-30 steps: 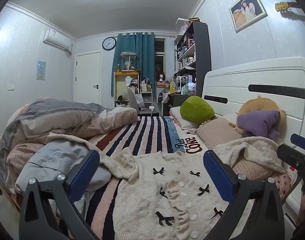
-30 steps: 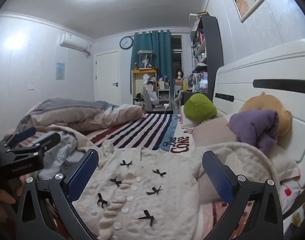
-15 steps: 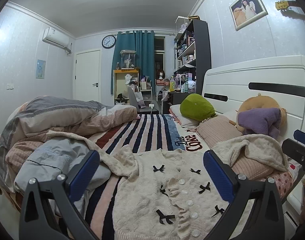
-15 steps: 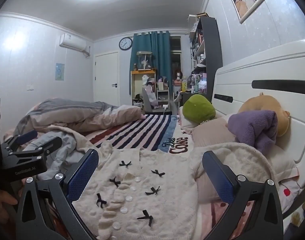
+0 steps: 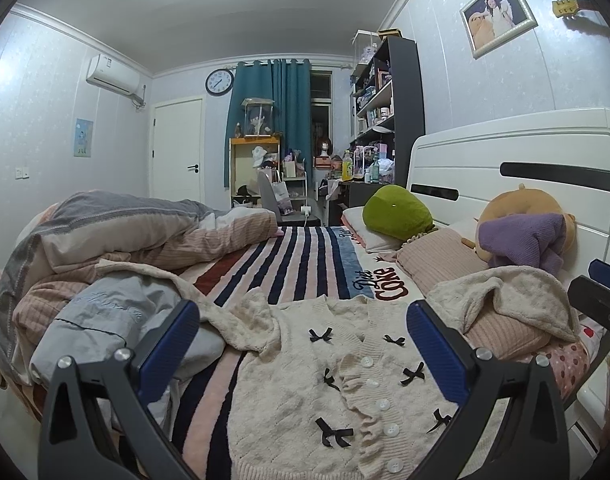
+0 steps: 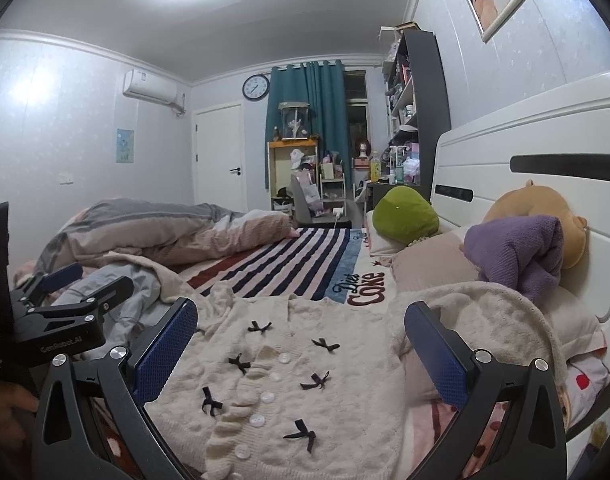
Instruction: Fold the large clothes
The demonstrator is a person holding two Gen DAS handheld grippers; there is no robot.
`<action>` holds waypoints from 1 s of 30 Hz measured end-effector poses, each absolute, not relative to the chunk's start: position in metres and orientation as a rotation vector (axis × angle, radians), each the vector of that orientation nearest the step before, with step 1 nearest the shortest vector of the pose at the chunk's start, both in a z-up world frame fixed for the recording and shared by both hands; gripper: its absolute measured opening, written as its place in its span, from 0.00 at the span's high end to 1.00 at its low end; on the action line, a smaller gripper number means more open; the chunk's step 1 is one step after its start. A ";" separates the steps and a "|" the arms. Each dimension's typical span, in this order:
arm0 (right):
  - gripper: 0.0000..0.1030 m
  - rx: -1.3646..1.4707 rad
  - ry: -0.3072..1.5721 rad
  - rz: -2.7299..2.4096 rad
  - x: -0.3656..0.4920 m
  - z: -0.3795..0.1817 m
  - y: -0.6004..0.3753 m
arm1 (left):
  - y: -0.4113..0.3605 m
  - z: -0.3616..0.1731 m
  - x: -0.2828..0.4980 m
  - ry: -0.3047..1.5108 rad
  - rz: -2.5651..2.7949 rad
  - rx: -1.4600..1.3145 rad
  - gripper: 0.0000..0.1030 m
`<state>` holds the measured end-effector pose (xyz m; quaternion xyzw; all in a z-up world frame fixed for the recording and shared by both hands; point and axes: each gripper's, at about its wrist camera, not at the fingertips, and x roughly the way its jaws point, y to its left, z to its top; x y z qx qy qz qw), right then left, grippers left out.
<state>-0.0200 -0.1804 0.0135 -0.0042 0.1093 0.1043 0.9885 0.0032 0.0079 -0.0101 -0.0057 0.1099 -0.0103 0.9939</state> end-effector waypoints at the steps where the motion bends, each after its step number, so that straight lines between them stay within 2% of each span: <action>1: 0.00 -0.009 0.220 0.209 -0.020 0.014 -0.180 | 0.008 -0.010 0.003 0.220 -0.021 -0.011 0.01; 30: 0.00 -0.014 0.226 0.212 -0.020 0.011 -0.175 | 0.012 -0.020 0.007 0.237 0.003 0.002 0.01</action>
